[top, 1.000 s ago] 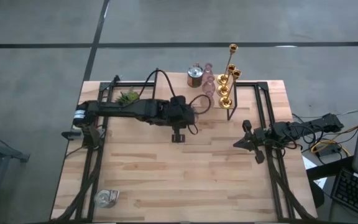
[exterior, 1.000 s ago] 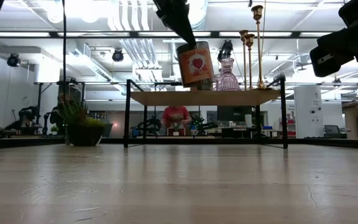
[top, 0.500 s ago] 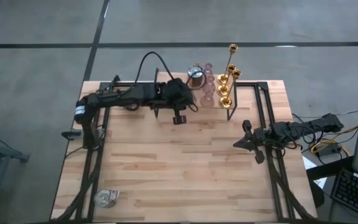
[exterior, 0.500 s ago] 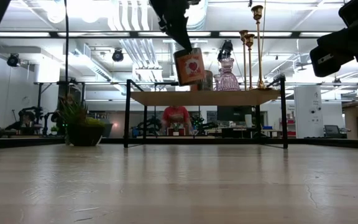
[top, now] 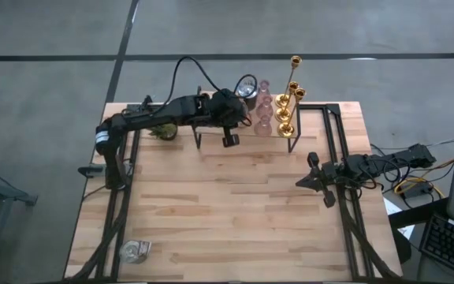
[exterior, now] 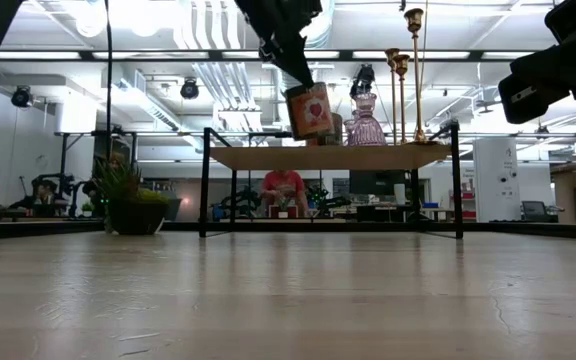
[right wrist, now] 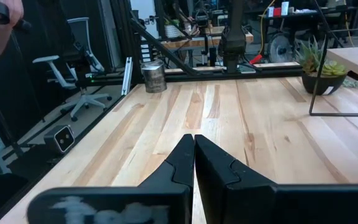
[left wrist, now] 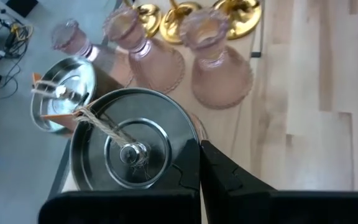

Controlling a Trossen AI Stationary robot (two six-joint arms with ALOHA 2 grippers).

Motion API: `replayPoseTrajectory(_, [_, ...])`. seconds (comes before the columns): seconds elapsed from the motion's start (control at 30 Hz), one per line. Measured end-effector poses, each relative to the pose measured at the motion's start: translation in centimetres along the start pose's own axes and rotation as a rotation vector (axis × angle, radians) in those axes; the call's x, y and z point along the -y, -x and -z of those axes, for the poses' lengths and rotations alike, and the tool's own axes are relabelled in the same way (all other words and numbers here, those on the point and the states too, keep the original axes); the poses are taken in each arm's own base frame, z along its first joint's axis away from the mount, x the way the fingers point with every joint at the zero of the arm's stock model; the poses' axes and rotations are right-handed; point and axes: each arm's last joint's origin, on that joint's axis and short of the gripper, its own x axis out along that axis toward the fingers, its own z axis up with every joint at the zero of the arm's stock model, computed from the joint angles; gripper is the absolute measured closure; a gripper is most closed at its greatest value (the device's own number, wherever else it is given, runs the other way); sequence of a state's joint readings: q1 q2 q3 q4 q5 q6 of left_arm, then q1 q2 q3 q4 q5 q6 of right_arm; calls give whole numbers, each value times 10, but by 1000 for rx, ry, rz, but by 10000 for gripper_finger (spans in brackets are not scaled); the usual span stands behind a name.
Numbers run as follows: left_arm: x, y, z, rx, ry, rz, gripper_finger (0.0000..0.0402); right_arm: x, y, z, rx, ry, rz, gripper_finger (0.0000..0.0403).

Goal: Pick & Place candle stick holders
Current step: Align the right silver scented candle on the shelf with the silver scented candle

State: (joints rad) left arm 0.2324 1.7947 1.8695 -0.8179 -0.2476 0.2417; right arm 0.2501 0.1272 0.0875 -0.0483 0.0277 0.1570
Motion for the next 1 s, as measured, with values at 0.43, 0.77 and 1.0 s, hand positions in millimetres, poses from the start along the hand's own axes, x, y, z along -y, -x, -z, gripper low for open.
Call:
replayPoseTrajectory(0.43, [4, -20, 9, 22, 13, 12, 401, 0, 0, 0, 0, 0, 0, 394])
replayPoseTrajectory(0.77, [3, -26, 7, 93, 19, -22, 401, 0, 0, 0, 0, 0, 0, 394])
replayPoseTrajectory(1.0, [1, -25, 6, 94, 42, -27, 396, 0, 0, 0, 0, 0, 0, 394])
